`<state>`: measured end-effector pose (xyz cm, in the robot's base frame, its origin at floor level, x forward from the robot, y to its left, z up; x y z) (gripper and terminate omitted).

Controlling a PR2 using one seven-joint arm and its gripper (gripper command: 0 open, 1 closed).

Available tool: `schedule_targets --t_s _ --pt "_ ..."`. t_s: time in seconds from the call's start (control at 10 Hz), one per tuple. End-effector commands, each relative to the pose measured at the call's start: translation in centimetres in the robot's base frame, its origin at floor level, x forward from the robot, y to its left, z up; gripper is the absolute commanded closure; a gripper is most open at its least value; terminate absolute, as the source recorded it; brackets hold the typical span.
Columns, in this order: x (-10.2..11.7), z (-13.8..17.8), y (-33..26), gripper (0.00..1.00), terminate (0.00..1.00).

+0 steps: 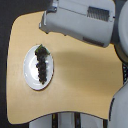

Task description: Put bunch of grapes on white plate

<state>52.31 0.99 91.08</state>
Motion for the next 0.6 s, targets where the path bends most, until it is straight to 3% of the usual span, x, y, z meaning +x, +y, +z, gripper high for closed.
schedule_targets --t_s 0.0,0.5 --pt "-0.2 3.7 -12.4 0.00 0.00" --pt "-1.7 5.1 -24.1 0.00 0.00"
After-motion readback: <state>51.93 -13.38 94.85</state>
